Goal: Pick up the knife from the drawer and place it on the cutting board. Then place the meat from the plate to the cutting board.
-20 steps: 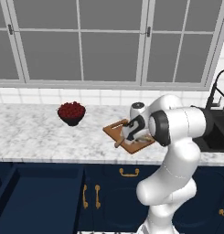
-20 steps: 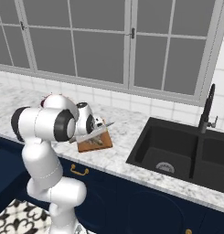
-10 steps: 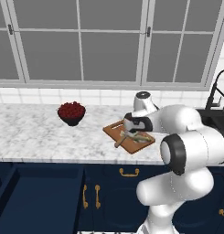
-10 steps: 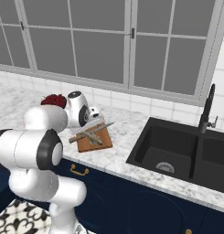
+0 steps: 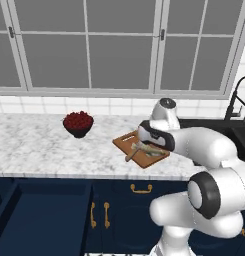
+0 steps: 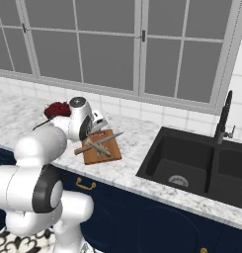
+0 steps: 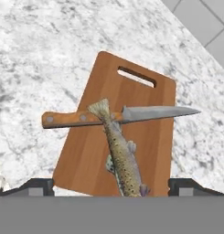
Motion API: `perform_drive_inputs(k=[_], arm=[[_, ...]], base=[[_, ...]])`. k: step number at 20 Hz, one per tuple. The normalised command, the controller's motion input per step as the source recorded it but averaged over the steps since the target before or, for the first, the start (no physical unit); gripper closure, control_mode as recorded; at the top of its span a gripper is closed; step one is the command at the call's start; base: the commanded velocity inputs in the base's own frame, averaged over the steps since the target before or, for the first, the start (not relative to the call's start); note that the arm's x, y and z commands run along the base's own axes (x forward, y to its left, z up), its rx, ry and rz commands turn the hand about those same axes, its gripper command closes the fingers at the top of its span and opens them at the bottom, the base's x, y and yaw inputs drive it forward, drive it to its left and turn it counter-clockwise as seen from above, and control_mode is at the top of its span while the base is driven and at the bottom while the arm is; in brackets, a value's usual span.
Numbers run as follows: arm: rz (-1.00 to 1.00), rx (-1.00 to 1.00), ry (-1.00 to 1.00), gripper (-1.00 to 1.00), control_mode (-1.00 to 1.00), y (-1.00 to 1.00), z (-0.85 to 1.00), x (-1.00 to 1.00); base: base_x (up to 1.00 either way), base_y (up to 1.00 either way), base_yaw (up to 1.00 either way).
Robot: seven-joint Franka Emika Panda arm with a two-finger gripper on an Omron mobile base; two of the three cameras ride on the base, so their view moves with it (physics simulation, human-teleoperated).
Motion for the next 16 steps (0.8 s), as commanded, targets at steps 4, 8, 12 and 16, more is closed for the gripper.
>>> perform_drive_inputs(k=[4, 8, 12, 16], arm=[[0.21, -0.01, -0.13, -1.00, -1.00, 0.46, 0.94, 0.00], [0.04, -0.08, 0.00, -1.00, -1.00, 0.55, 0.64, -0.12], [0.00, -0.12, 0.00, -1.00, -1.00, 0.56, 0.28, -0.28], [0.00, -0.10, 0.00, -1.00, -1.00, 0.54, -0.49, 0.00]], base=[[0.00, 0.00, 0.00], [0.00, 0.00, 0.00], [0.00, 0.00, 0.00], [0.00, 0.00, 0.00]])
